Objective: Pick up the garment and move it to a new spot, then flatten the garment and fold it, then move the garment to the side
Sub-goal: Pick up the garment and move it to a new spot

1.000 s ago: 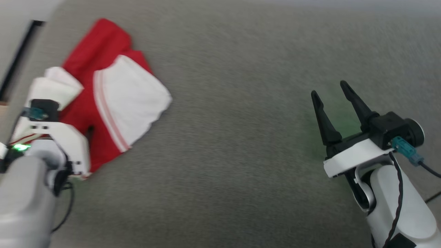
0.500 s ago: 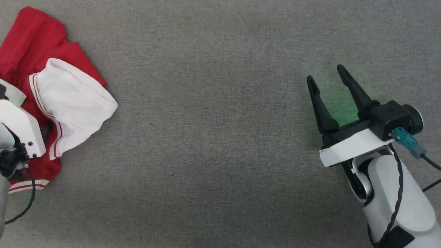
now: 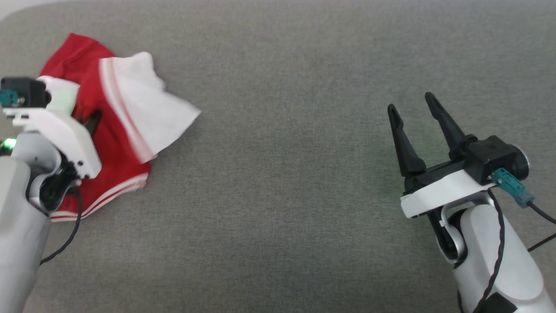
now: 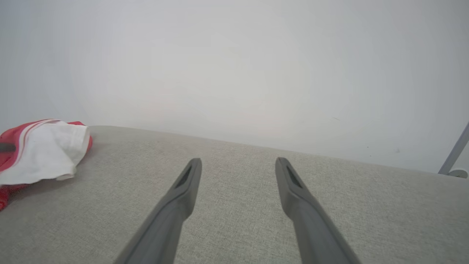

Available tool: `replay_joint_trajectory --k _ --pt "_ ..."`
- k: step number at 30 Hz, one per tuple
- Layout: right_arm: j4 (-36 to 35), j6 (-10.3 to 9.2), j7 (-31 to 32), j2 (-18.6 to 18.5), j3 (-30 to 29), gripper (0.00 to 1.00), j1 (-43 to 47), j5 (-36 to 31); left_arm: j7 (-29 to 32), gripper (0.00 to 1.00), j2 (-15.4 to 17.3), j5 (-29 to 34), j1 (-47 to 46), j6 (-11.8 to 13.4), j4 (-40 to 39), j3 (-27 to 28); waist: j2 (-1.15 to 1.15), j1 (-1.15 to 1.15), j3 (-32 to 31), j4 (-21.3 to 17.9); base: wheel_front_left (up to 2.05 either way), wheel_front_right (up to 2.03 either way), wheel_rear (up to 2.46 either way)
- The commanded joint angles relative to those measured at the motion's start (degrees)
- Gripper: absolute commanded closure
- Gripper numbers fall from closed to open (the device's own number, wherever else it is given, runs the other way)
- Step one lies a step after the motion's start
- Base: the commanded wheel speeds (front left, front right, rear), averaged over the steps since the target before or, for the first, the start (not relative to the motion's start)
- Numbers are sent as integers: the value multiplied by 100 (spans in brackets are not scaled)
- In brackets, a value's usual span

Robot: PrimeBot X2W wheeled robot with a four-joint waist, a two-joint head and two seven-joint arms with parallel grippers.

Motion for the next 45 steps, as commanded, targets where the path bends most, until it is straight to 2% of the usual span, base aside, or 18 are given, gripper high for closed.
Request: replay_joint_trajectory --k 1,2,3,7,11,14,18,24,26,34,39,45 --pt "-7 -2 -11 77 -26 0 70 23 -65 100 48 -167 -81 -20 -371 -168 0 0 -161 -100 0 0 0" --pt "-7 -2 -11 77 -26 0 70 23 -65 100 48 -167 -81 -20 -371 -168 0 0 -161 -100 0 0 0" --pt "-17 -3 -10 108 -82 0 117 38 -43 100 77 -344 -106 -20 -819 -388 0 0 -213 -195 0 0 0" --pt "-77 -2 -10 227 -189 0 183 76 52 100 146 -644 -164 -20 -1692 -838 0 0 -233 -468 0 0 0" --pt "-129 -2 -11 312 -363 0 257 128 107 100 47 -898 -328 -20 -2465 -1329 0 0 -165 -850 0 0 0" --pt "-173 -2 -10 377 -535 0 285 181 153 100 -129 -1108 -528 -20 -2867 -1617 0 0 -98 -1140 0 0 0" --pt "-258 -2 -10 467 -818 0 349 256 204 100 -552 -1391 -868 -20 -3115 -2079 0 0 18 -1468 0 0 0" --pt "-331 -2 -10 580 -1044 0 266 387 325 100 -1126 -1710 -1291 -20 -2581 -2913 0 0 244 -1990 0 0 0" --pt "-336 -2 -10 610 -1053 0 236 422 349 100 -1192 -1783 -1403 -20 -2295 -3165 0 0 313 -2157 0 0 0" --pt "-350 -2 -10 644 -1032 0 249 734 440 100 -983 -1899 -1682 -20 -1087 -4054 0 0 524 -2636 0 0 0" --pt "-364 -2 -11 643 -992 0 273 889 712 100 -819 -1544 -1768 4 -444 -4716 0 0 608 -2740 0 0 0" --pt "-353 -2 -10 644 -963 0 199 955 902 99 -746 -1146 -1745 39 -102 -4958 0 0 662 -2770 0 0 0"
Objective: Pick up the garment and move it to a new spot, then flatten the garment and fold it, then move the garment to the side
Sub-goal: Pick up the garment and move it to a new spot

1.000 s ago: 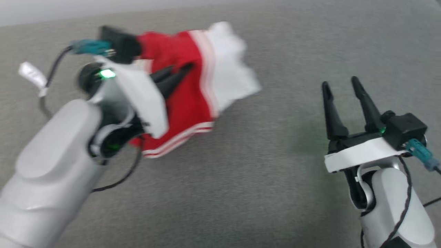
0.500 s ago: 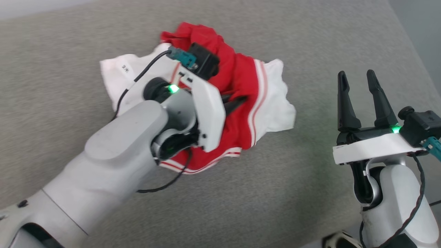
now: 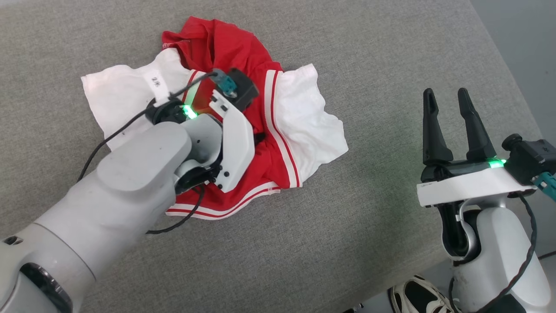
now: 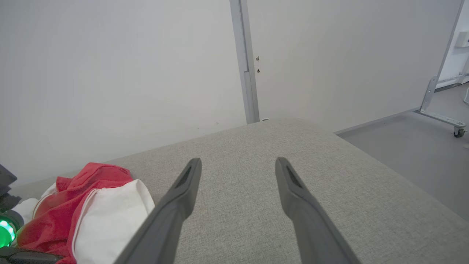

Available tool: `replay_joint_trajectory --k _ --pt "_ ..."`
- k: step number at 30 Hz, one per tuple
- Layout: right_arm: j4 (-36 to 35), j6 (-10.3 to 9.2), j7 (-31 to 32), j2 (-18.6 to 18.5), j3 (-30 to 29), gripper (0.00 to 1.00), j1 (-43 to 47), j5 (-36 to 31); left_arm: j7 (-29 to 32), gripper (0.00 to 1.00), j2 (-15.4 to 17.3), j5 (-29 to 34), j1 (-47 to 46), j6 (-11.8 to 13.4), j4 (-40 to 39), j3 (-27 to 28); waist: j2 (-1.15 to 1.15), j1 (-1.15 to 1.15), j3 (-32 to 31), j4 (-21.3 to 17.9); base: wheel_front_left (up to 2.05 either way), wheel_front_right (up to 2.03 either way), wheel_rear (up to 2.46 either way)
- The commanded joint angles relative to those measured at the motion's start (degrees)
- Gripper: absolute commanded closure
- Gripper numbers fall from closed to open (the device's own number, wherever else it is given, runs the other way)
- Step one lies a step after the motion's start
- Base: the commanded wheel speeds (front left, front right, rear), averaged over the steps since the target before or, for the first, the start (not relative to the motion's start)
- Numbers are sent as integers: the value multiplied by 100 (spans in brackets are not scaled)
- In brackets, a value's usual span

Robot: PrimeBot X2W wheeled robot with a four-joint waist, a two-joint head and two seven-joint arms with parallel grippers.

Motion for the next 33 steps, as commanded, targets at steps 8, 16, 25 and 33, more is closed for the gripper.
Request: replay_joint_trajectory --k 8,16,25,33 --pt "-3 -2 -11 16 32 0 -56 -114 -351 7 49 359 99 118 425 -180 0 0 -89 234 0 0 0" --pt "68 -2 -10 11 -68 0 89 -488 -1475 0 -186 -101 19 76 -47 -122 0 0 -516 795 0 0 0" --pt "181 -2 -10 -123 -114 0 336 -790 -2865 0 138 -628 783 113 -24 186 0 0 -1076 1462 0 0 0" --pt "298 -2 -11 -442 -83 0 604 -905 -3701 0 209 -1108 1937 225 556 816 0 0 -1475 1993 0 0 0"
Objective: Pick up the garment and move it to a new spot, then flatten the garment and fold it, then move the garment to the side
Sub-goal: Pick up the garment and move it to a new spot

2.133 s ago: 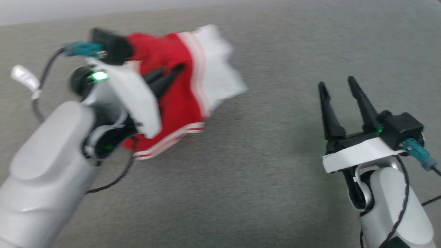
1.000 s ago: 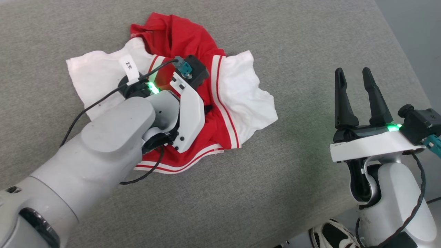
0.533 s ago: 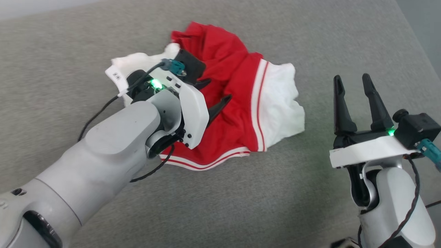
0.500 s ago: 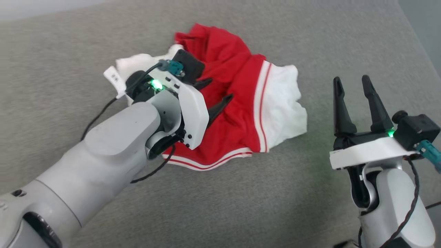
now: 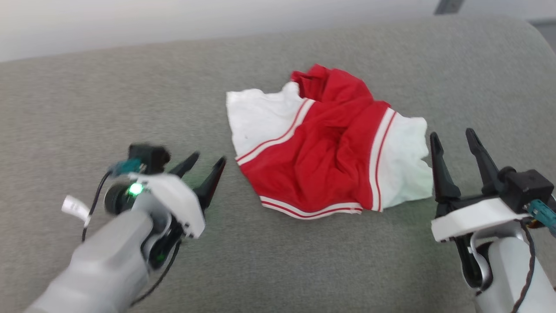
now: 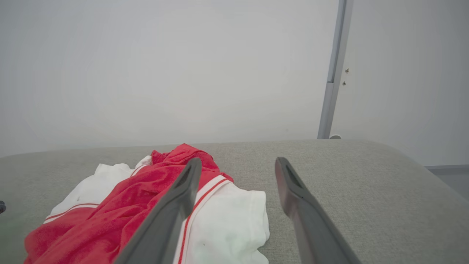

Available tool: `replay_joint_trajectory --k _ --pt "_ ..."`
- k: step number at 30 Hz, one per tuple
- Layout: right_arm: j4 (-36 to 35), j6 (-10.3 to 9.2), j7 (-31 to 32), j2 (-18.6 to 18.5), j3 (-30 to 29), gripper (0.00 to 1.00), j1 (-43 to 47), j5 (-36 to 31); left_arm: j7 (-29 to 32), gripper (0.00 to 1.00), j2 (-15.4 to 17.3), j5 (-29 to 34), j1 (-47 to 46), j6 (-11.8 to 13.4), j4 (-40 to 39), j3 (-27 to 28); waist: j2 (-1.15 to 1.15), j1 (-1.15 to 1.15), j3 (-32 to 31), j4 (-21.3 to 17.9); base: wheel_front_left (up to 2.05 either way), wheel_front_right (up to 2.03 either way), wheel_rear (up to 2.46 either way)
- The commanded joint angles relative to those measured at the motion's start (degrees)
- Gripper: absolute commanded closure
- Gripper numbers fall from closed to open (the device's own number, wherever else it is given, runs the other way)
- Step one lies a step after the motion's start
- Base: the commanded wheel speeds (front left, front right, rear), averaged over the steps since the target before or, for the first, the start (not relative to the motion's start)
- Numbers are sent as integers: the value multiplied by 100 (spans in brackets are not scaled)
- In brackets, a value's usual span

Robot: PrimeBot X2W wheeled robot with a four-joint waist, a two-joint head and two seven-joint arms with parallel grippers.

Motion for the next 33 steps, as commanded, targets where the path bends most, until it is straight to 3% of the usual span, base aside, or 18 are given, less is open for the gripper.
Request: replay_joint_trajectory --k 1,9,13,17,18,25,33 --pt "19 -2 -10 -74 -14 0 116 -38 -76 0 -11 -73 320 24 67 212 0 0 -272 281 0 0 0" --pt "12 -2 -10 -183 -215 0 470 -68 -94 0 23 790 1765 309 -457 2302 0 0 -616 598 0 0 0" --pt "-18 -2 -10 -204 -324 0 676 -76 -95 0 -168 1639 2877 492 -1132 3739 0 0 -774 703 0 0 0" --pt "-58 -2 -10 -211 -410 0 846 -81 -97 0 -427 2593 3745 572 -1834 4779 0 0 -864 782 0 0 0" --pt "-73 -2 -10 -218 -435 0 913 -85 -96 0 -535 3115 4085 609 -2153 5135 0 0 -891 794 0 0 0" --pt "-108 -2 -11 -236 -490 0 1013 -90 -97 0 -1067 4608 4924 722 -3210 6159 0 0 -939 737 0 0 0" --pt "-50 -2 -11 -275 -505 0 967 -69 -97 0 -1621 5337 5246 376 -3488 6808 0 0 -894 672 0 0 0"
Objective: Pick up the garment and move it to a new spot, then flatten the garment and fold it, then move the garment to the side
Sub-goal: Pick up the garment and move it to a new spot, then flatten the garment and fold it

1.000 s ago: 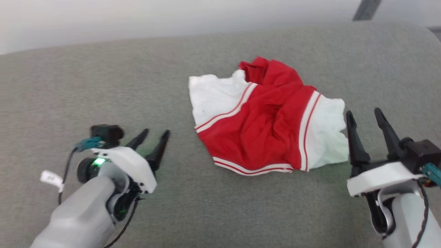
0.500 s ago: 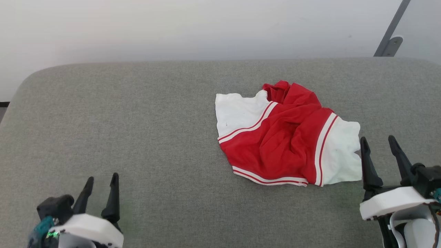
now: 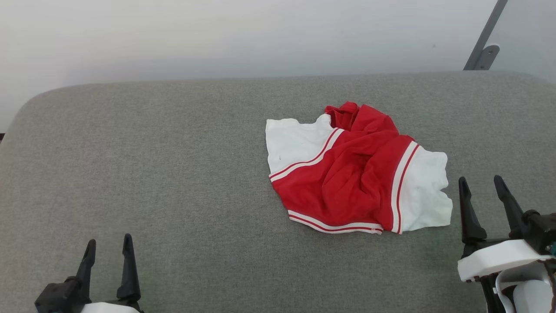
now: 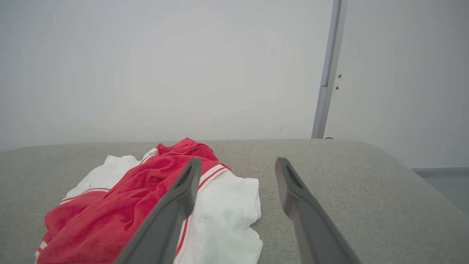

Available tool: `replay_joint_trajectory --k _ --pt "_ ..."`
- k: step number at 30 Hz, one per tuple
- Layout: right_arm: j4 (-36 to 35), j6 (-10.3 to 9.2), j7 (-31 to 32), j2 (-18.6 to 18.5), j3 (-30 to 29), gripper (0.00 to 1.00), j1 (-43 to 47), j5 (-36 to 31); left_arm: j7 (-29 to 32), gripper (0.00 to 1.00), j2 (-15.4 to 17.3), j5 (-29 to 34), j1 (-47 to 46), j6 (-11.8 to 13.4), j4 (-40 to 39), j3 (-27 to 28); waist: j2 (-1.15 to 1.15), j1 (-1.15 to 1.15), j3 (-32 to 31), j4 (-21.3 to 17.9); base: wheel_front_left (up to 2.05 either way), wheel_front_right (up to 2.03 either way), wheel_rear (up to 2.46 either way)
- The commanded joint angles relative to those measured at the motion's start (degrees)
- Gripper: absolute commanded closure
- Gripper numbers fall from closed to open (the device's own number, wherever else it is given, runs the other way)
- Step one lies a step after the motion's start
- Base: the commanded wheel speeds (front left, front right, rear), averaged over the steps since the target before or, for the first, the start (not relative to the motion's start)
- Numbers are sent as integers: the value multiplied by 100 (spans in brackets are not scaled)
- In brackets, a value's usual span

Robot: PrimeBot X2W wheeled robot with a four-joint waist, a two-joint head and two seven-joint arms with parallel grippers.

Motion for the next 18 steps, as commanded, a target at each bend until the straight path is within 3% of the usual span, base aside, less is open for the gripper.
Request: replay_joint_trajectory --k 1,5,11,18 --pt "107 -2 -10 -22 5 0 -8 19 -30 0 -55 106 30 -53 -7 69 0 0 3 -8 0 0 0" --pt "801 -3 368 -238 207 0 -227 130 -29 0 -215 280 -12 -189 -14 221 0 0 45 -1 0 0 0" --pt "1480 -2 1822 -963 1083 0 -867 343 -29 0 -394 463 -209 -312 -48 284 0 0 273 133 0 0 0" --pt "1843 -2 3671 -1719 2253 0 -1618 1162 -29 0 -549 558 -375 -395 -3 195 0 0 587 404 0 0 0"
